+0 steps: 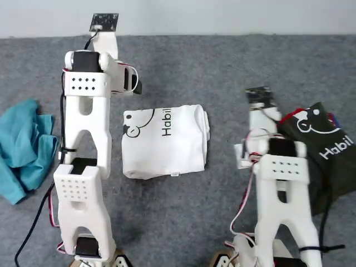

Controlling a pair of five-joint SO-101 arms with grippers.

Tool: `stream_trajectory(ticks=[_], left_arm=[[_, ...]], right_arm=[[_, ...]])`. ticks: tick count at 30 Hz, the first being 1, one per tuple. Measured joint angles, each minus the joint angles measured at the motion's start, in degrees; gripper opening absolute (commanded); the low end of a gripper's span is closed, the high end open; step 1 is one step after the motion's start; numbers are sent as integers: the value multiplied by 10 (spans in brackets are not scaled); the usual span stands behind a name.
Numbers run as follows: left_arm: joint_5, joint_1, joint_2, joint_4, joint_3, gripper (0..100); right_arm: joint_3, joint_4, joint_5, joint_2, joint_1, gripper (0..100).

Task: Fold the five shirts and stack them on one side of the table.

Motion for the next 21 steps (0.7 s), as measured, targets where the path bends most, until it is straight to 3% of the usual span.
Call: stream_trajectory(ticks=[5, 9, 21], left_arm=[[0, 18, -25, 0, 43, 246], [0, 22, -32, 0, 80, 246], [0, 20, -32, 0, 86, 246]], right_arm=[[-54, -10, -47, 13, -130, 267], [-66, -80, -77, 55, -200, 266], [-176, -135, -108, 294, -200, 266]])
